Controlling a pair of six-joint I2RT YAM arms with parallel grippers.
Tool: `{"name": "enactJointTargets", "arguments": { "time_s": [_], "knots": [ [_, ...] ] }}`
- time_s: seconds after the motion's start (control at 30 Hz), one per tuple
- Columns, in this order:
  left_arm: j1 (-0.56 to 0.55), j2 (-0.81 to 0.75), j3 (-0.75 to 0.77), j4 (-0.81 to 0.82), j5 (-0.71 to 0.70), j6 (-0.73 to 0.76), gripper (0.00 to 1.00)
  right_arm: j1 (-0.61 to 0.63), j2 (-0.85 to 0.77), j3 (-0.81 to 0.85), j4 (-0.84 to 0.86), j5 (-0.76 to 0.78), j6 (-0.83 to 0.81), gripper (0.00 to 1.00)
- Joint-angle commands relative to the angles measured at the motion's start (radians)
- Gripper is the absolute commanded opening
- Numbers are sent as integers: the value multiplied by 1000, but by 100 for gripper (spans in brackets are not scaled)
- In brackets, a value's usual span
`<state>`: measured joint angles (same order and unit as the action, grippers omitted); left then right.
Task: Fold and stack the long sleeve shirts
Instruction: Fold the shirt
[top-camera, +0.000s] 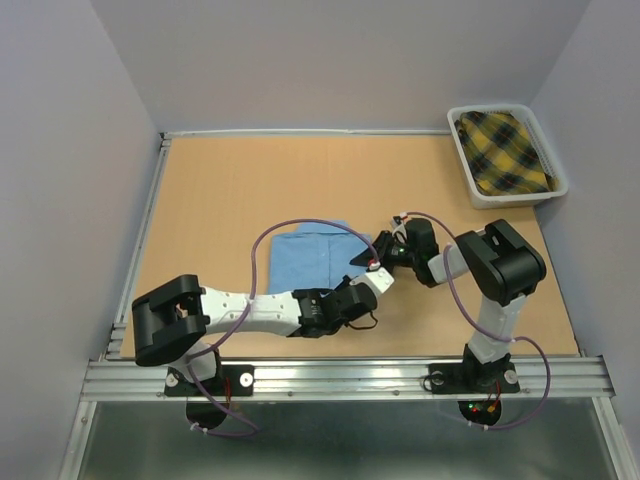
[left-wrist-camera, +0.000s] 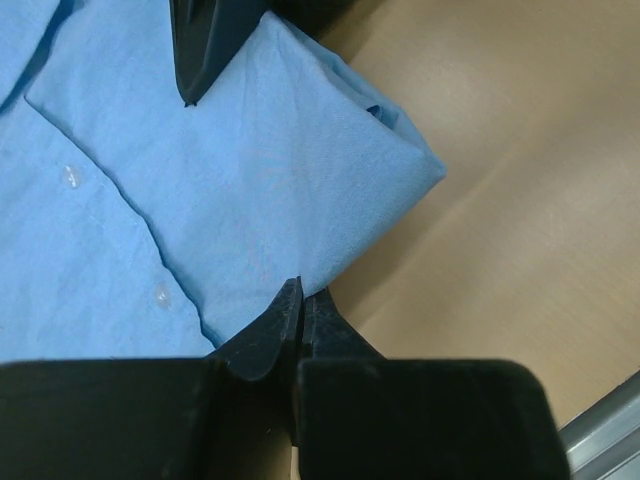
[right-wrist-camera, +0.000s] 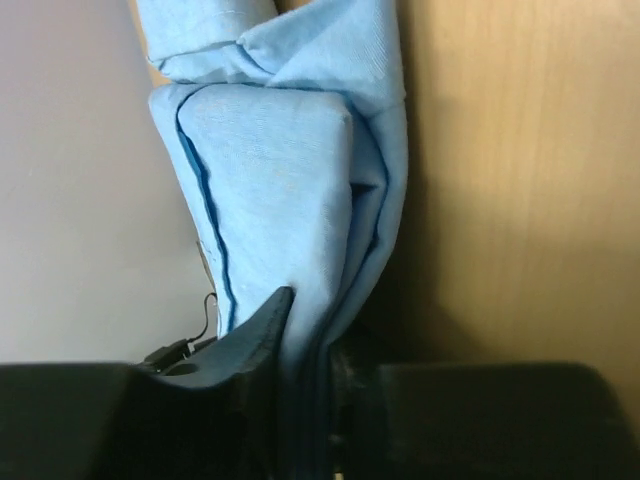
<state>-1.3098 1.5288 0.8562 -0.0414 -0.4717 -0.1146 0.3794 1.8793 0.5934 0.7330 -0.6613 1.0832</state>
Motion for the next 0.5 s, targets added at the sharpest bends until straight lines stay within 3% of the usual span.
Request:
{"name": "enactJointTargets", "arguments": {
  "time_s": [0.0, 0.13, 0.17, 0.27, 0.3, 0.4, 0.47],
  "knots": [
    [-12, -58, -39, 18, 18, -48, 4, 6, -22, -1, -4, 45, -72, 18],
    [-12, -93, -60, 25, 16, -95, 15, 7, -52, -3, -6, 52, -91, 4],
    [-11, -119, -65, 25, 13, -105, 31, 7, -68, -4, -6, 54, -94, 1],
    [6, -163, -59, 15, 25, -140, 53, 3, -88, -6, -9, 52, -98, 1],
    [15, -197, -57, 3, 37, -149, 65, 1, -103, -7, -12, 54, -103, 1],
    [82, -287, -54, -5, 59, -193, 81, -14, -121, -4, -23, 51, -109, 1],
    [151, -338, -74, -8, 91, -232, 81, -23, -138, 2, -55, 54, -124, 0]
  ]
}}
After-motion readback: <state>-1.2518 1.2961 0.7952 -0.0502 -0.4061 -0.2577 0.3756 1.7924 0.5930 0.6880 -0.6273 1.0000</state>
